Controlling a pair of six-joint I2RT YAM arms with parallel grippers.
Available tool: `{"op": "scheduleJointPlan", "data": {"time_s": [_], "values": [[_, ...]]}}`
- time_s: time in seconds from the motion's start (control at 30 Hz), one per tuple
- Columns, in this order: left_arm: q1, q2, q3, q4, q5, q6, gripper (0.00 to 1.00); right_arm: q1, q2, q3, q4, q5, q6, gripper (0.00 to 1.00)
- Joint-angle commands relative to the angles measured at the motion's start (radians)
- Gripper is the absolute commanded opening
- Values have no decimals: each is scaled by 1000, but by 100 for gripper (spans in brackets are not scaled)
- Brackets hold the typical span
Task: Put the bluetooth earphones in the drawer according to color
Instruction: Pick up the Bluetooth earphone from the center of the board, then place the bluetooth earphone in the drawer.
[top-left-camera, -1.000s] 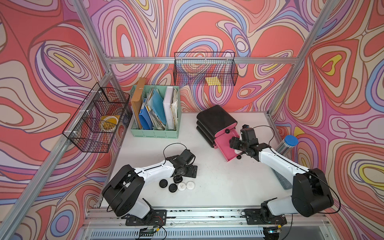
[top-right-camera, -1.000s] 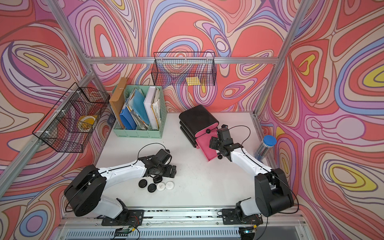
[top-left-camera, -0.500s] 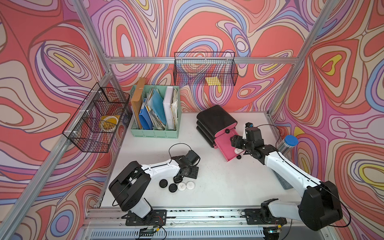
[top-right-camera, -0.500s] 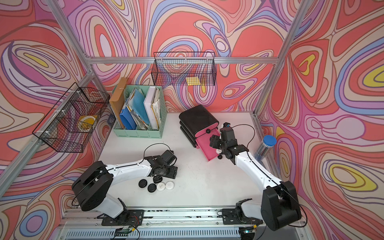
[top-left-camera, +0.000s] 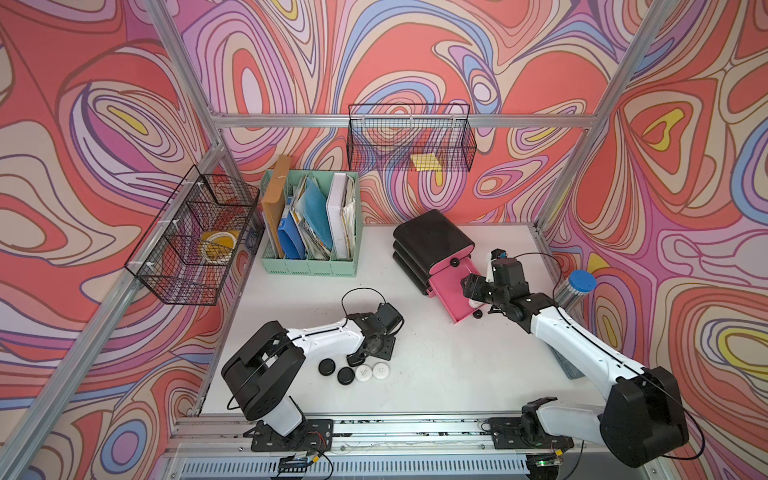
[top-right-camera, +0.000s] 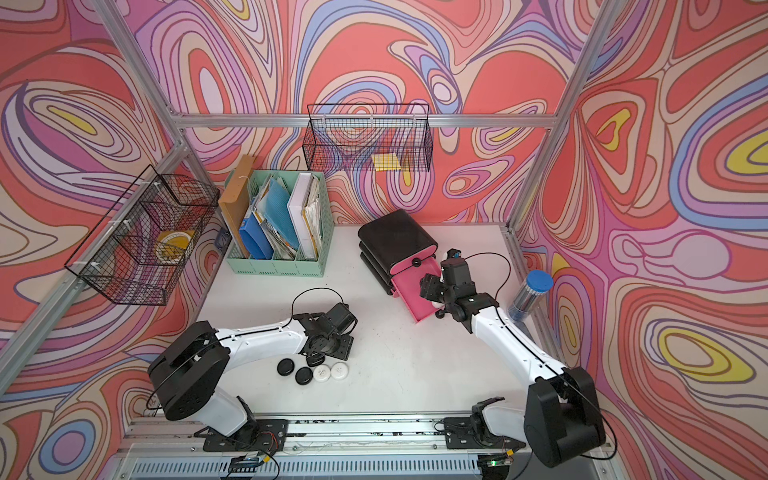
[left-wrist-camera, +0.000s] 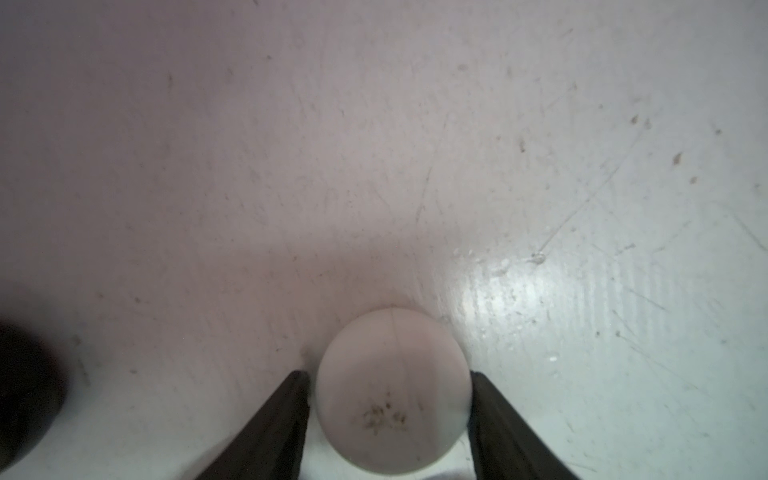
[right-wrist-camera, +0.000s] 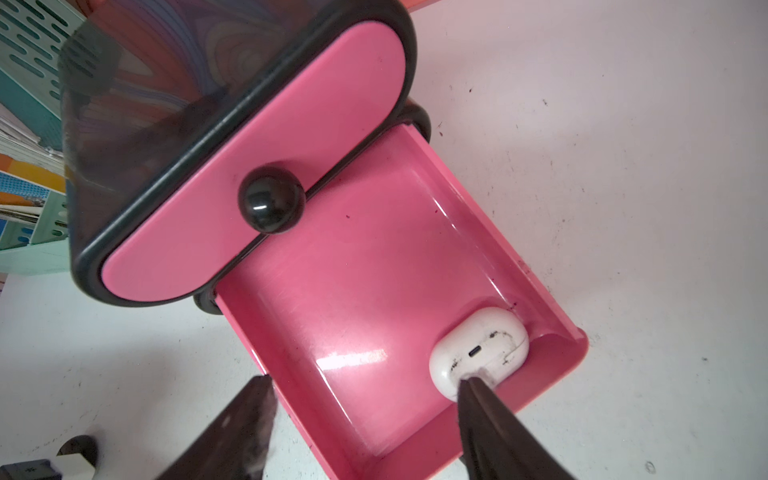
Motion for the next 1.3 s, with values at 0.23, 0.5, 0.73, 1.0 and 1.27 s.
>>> {"op": "scheduleJointPlan", "data": {"time_s": [0.23,0.5,0.73,1.0,1.27], "values": [[-10,72,62,-18,-35,42,61,-3,-51,-27,2,-2,-6,71],[-9,84,87,-31,-6,49,47,-4,-80,-48,0,5,-10,72],[-11,34,105,-79,-16,52,47,-6,-93,-68,6,1,-10,72],[-28,17,207,-122,-9,77,46,-11,-132,-86,-5,41,5,72],[-86,134,478,-175,-6,134,46,-11,-152,-144,-22,178,110,94]]}}
